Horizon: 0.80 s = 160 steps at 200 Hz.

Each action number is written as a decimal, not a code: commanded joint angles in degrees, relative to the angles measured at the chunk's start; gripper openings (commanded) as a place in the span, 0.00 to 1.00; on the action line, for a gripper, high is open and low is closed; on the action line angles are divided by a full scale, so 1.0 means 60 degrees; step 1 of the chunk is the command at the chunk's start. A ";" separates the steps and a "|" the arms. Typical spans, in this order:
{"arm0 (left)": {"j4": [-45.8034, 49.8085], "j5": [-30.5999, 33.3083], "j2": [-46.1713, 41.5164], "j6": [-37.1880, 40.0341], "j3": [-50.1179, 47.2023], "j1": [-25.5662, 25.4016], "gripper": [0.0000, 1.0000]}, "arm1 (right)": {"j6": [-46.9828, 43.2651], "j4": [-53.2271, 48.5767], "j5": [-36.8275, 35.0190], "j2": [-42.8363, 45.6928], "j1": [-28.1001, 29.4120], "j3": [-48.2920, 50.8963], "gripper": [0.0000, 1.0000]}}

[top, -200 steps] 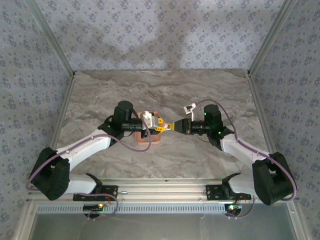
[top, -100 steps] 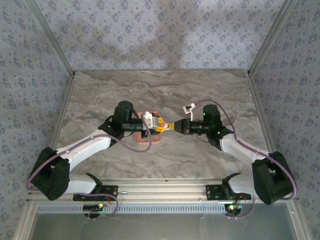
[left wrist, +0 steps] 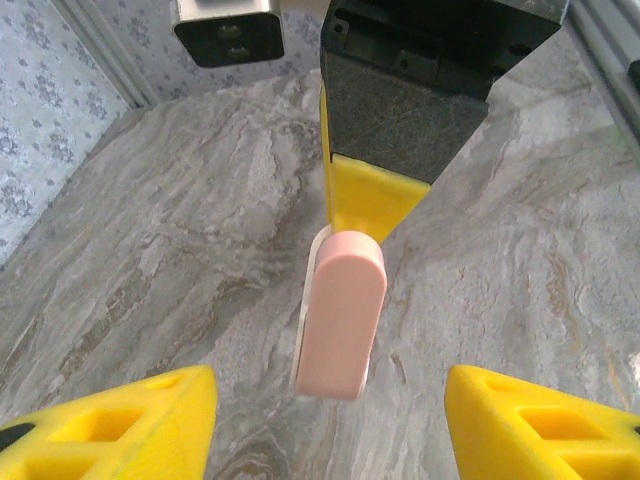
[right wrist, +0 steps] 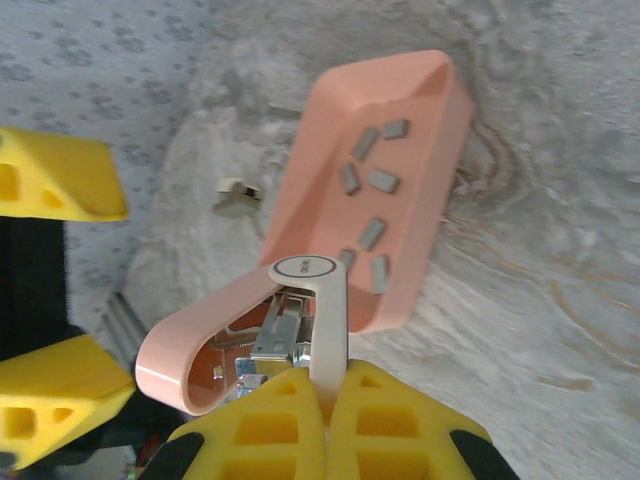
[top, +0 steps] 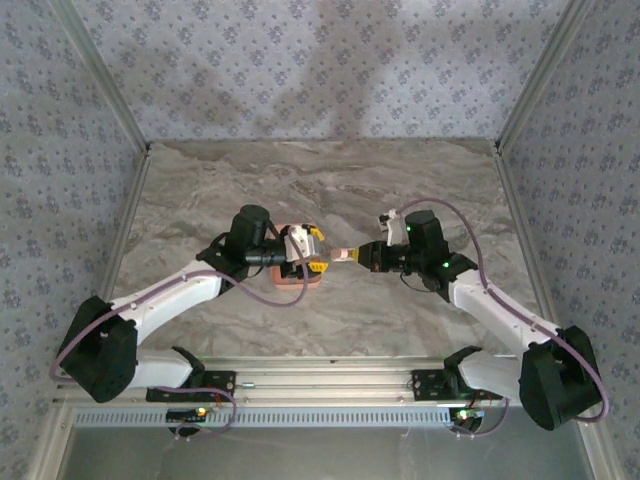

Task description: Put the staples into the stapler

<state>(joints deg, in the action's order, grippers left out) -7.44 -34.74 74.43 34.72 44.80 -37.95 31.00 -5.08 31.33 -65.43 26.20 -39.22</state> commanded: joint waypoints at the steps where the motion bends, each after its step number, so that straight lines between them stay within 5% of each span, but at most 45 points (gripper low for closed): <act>1: 0.0552 0.0479 -0.0157 0.0700 0.0064 -0.0192 0.61 | -0.0748 -0.1225 -0.1450 0.0171 0.0278 -0.0440 0.00; 57: 0.0393 0.0741 0.0302 0.1069 -0.0073 -0.0484 0.58 | -0.1002 -0.1668 -0.2384 0.0051 0.0868 -0.0543 0.00; 160: 0.0147 0.0750 0.1425 0.1202 0.0455 -0.1132 0.53 | -0.0782 -0.1190 -0.2275 -0.0338 0.1274 -0.0594 0.00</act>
<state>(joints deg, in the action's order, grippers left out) -5.93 -29.89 82.06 41.17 45.10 -43.68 26.06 -13.50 18.59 -67.07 33.39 -40.77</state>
